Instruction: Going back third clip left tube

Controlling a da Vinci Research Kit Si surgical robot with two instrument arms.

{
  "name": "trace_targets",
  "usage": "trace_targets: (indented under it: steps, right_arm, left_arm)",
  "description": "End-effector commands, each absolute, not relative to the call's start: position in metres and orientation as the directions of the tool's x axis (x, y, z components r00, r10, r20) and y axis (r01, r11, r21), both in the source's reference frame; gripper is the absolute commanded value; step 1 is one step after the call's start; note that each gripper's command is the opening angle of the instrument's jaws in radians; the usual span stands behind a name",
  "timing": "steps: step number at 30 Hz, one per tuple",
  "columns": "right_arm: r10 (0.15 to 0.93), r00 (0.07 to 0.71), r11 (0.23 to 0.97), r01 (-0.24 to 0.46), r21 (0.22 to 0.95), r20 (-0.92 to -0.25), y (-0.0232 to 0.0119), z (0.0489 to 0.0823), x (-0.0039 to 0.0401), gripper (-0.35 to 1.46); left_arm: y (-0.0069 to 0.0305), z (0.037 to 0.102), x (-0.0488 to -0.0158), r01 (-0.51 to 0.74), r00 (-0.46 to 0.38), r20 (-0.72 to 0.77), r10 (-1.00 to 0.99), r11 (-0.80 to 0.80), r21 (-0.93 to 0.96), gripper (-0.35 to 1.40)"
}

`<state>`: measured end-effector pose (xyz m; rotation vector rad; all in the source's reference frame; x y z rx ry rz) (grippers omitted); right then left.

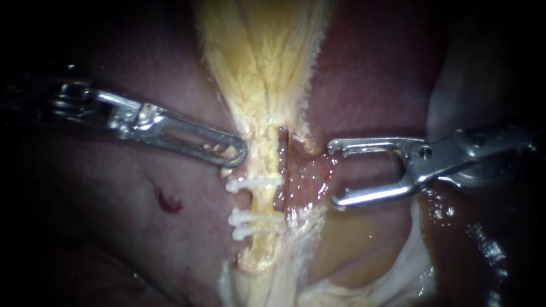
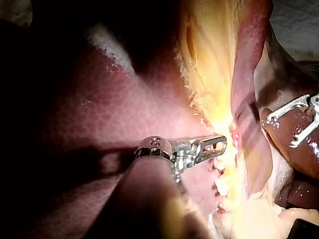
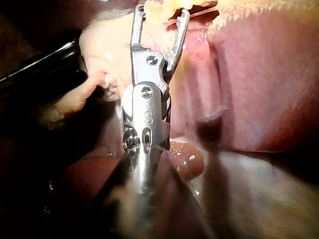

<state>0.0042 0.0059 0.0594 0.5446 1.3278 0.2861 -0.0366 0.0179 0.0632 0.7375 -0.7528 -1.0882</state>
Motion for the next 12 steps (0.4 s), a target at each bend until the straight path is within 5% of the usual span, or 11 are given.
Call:
trace_targets:
  steps: [1,12]
  right_arm:
    - [0.496,0.231,0.842,0.107,0.529,-0.837,0.0059,0.0594,0.0042,0.5]
    - [0.492,0.23,0.844,0.108,0.525,-0.84,0.006,0.0593,0.0042,0.5]
  left_arm:
    - [0.0179,0.0632,-0.0366,0.489,0.28,0.166,-0.946,0.289,0.823,-0.35]
    - [0.0178,0.0631,-0.0363,0.486,0.282,0.164,-0.945,0.289,0.825,-0.35]
